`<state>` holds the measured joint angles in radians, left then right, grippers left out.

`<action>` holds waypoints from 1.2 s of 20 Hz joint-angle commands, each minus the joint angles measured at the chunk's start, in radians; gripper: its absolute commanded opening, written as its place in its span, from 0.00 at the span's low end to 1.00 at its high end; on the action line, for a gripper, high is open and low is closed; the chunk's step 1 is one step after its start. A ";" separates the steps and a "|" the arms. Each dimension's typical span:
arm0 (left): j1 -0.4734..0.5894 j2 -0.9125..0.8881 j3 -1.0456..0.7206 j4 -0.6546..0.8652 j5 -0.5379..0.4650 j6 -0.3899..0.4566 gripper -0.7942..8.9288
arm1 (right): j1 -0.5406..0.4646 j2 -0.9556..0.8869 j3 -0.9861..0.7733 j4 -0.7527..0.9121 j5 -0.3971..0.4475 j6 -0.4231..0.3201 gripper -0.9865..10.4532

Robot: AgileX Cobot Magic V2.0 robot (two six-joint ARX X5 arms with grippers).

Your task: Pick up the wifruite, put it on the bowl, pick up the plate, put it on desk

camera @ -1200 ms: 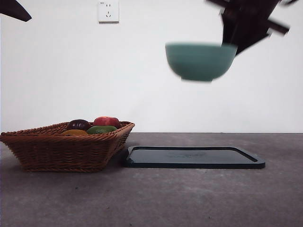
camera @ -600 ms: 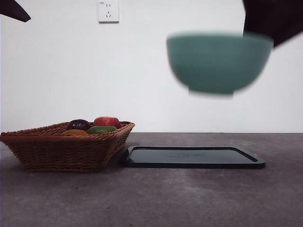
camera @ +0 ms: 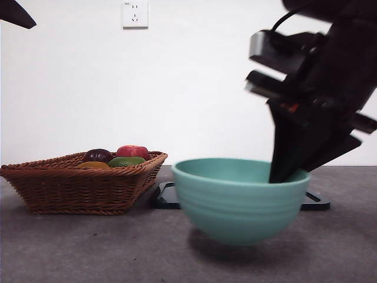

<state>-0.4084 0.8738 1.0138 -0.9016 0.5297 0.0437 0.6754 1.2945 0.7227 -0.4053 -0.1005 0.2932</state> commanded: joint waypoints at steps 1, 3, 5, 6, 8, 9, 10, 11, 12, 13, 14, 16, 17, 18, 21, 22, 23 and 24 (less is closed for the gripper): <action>-0.005 0.003 0.010 0.004 0.006 0.017 0.59 | 0.011 0.043 0.004 0.025 0.004 0.015 0.09; -0.005 0.003 0.010 0.004 0.006 0.018 0.59 | 0.011 0.063 0.004 0.027 0.005 0.014 0.09; -0.005 0.003 0.010 0.004 0.006 0.018 0.59 | 0.011 0.065 0.004 0.030 0.005 0.014 0.09; -0.005 0.003 0.010 0.004 0.006 0.018 0.59 | 0.012 0.065 0.004 0.032 0.005 0.014 0.09; -0.005 0.003 0.010 0.004 0.006 0.018 0.59 | 0.016 0.064 0.005 0.032 0.013 0.014 0.14; -0.005 0.003 0.010 0.004 0.006 0.019 0.59 | 0.019 0.064 0.005 0.032 0.017 0.014 0.21; -0.005 0.003 0.010 0.004 0.006 0.020 0.59 | 0.021 0.064 0.005 0.032 0.020 0.014 0.25; -0.005 0.003 0.010 0.004 0.006 0.020 0.59 | 0.023 0.063 0.005 0.031 0.023 0.014 0.26; -0.005 0.003 0.010 0.004 0.006 0.020 0.59 | 0.023 0.063 0.005 0.031 0.023 0.015 0.26; -0.005 0.003 0.010 0.004 0.006 0.020 0.59 | 0.023 0.060 0.008 0.030 0.023 0.015 0.26; -0.005 0.003 0.010 0.004 0.006 0.020 0.59 | 0.023 0.050 0.015 0.024 0.023 0.014 0.26; -0.005 0.003 0.010 0.004 0.006 0.020 0.59 | 0.022 0.012 0.040 -0.005 0.034 0.013 0.26; -0.005 0.003 0.010 0.004 0.006 0.020 0.59 | 0.022 -0.017 0.059 -0.030 0.052 0.010 0.26; -0.005 0.003 0.010 0.004 0.006 0.020 0.59 | 0.021 -0.047 0.082 -0.061 0.061 0.003 0.26; -0.005 0.003 0.010 0.004 0.006 0.020 0.59 | 0.020 -0.143 0.171 -0.188 0.076 -0.023 0.26; -0.005 0.003 0.010 0.004 0.006 0.020 0.59 | 0.020 -0.174 0.200 -0.229 0.074 -0.024 0.26; -0.005 0.003 0.010 0.004 0.006 0.020 0.59 | 0.021 -0.204 0.225 -0.265 0.069 -0.026 0.26; -0.005 0.003 0.010 0.004 0.006 0.020 0.59 | 0.021 -0.234 0.248 -0.299 0.053 -0.034 0.26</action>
<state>-0.4084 0.8738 1.0138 -0.9016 0.5297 0.0441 0.6872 1.0515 0.9577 -0.7086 -0.0486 0.2752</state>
